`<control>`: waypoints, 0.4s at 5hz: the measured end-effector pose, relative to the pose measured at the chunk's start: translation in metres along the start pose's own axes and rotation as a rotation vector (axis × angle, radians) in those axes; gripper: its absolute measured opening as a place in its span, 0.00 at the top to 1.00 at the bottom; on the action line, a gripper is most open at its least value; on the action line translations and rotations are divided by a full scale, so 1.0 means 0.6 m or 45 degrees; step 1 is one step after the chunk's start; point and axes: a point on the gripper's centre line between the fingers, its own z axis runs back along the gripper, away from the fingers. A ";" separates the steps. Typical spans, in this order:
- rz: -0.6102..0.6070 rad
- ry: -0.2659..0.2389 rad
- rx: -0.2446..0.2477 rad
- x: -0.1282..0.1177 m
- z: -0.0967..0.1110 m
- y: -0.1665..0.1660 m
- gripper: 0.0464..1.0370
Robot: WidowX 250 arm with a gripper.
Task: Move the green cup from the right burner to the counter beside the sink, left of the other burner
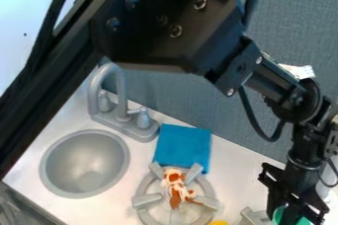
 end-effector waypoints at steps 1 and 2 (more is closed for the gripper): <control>0.007 0.014 0.012 -0.011 -0.007 0.003 0.91; -0.027 -0.006 -0.036 -0.027 -0.003 -0.004 0.95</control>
